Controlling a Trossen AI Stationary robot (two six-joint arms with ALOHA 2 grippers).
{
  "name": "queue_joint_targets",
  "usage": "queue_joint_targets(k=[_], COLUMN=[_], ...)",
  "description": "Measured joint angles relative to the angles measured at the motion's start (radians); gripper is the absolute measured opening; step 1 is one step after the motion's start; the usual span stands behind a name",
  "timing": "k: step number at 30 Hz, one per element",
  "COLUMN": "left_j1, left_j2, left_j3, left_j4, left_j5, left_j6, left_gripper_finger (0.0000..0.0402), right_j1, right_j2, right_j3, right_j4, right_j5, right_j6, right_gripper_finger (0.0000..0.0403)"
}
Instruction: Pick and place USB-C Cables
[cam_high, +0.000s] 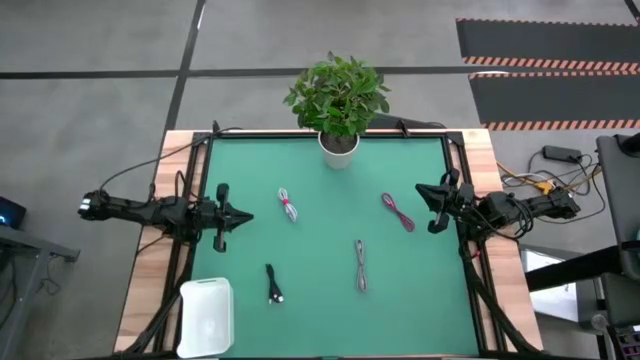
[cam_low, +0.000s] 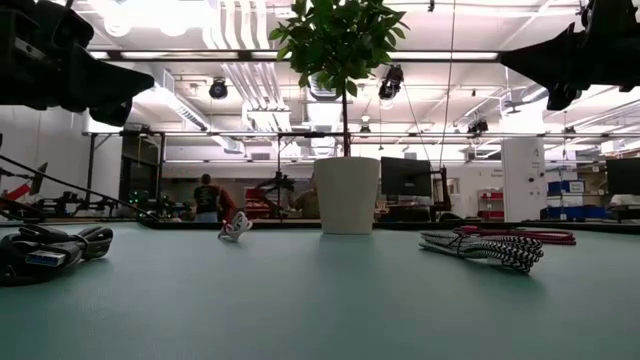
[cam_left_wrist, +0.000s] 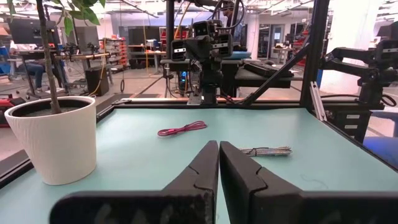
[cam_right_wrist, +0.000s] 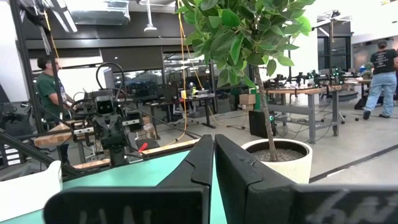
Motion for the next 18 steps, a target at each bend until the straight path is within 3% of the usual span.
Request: queue_joint_targets(k=[8,18], left_j1=[0.000,0.000], left_j2=[0.000,0.000], left_j3=[0.000,0.000], left_j4=[0.000,0.000], left_j5=[0.000,0.000], left_j6=[0.000,0.000], left_gripper_finger=[0.0000,0.0000], right_j1=[0.000,0.000], right_j2=[0.000,0.000], right_j3=[0.000,0.000], right_j4=[0.000,0.000], right_j5=[0.000,0.000], right_j6=[-0.003,-0.200], right_gripper_finger=[0.0009,0.0009])
